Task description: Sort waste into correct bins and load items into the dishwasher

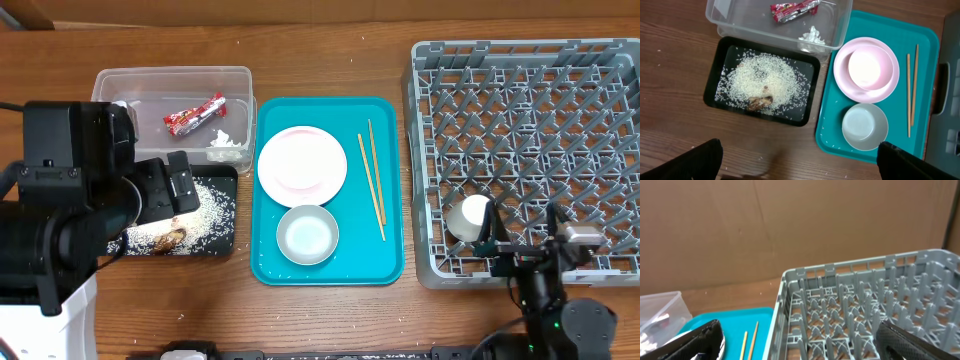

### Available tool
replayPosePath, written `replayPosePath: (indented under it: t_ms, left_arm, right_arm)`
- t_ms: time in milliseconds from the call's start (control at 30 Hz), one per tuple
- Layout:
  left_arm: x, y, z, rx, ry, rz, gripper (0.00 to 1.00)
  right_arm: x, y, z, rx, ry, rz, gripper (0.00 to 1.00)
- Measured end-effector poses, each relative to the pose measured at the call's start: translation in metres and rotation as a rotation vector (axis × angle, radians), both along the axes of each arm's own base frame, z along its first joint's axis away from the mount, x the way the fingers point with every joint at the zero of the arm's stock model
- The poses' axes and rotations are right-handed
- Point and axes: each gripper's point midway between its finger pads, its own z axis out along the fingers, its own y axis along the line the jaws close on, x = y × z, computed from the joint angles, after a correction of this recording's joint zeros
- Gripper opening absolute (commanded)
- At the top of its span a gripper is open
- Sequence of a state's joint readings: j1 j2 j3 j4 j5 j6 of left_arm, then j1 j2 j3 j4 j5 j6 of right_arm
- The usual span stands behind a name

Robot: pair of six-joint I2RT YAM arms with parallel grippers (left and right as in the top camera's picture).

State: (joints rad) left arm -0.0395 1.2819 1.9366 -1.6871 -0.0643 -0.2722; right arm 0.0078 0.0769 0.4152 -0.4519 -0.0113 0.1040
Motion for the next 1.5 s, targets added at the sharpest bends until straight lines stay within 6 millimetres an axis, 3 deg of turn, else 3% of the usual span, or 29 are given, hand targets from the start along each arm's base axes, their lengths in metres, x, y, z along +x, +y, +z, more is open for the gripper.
replayPosePath:
  t_ms: [400, 1433, 1500]
  left_arm:
    - [0.008, 0.000, -0.007, 0.000, 0.032, 0.003, 1.00]
    - [0.015, -0.001, -0.014, -0.002, 0.065, 0.009, 1.00]
    - [0.015, -0.001, -0.014, -0.002, 0.065, 0.009, 1.00]
  right_arm:
    - [0.017, 0.004, -0.031, 0.001, -0.067, 0.023, 1.00]
    - [0.023, 0.011, -0.027, 0.003, -0.060, 0.064, 1.00]
    - [0.023, 0.011, -0.018, 0.003, -0.062, 0.064, 1.00]
